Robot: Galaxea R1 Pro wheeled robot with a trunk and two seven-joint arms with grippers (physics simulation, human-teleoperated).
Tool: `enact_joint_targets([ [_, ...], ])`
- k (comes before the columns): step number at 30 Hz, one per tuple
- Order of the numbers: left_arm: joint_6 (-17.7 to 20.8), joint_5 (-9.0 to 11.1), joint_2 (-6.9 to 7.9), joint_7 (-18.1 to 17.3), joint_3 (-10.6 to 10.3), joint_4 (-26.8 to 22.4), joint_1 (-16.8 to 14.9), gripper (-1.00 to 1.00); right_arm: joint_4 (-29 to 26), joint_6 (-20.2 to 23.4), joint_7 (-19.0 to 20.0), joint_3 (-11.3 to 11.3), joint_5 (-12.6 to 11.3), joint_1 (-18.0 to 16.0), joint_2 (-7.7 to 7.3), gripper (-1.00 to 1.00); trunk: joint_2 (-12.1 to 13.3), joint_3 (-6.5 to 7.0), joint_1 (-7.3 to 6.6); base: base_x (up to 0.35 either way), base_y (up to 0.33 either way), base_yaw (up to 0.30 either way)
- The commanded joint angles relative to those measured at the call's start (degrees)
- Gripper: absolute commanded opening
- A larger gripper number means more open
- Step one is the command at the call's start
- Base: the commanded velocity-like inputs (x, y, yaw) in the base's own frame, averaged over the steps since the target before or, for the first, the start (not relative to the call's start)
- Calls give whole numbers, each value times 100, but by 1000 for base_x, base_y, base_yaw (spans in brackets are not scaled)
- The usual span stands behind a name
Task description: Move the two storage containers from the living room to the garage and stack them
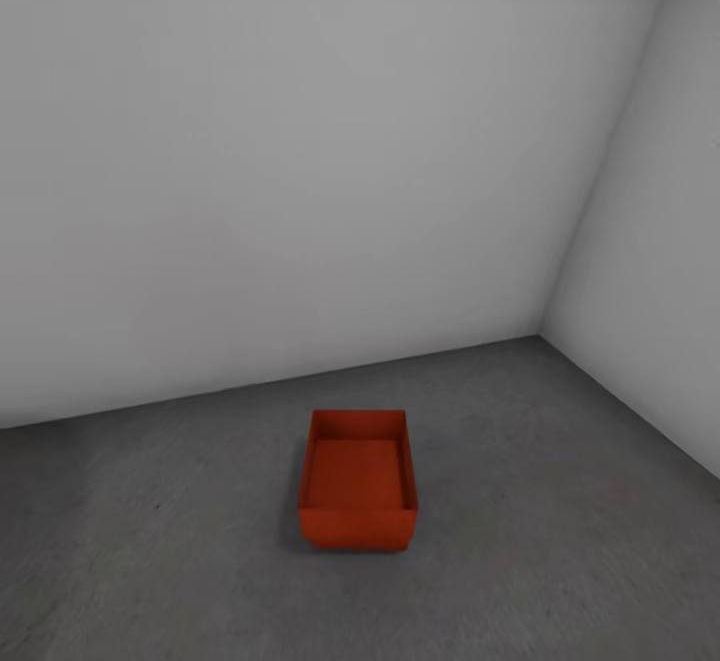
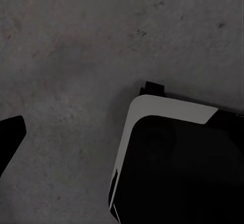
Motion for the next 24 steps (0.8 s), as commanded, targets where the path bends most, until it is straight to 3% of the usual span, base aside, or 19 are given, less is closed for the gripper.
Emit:
enact_joint_targets([
  [1, 17, 33, 0, 12, -2, -6, -2, 100, 20, -29, -23, 32, 22, -8, 1, 100, -8, 0, 2, 0, 0, 0],
  [24, 17, 33, 0, 12, -2, -6, -4, 100, 17, -32, -25, 31, 21, -8, 0, 100, -8, 209, 2, 0, 0, 0],
])
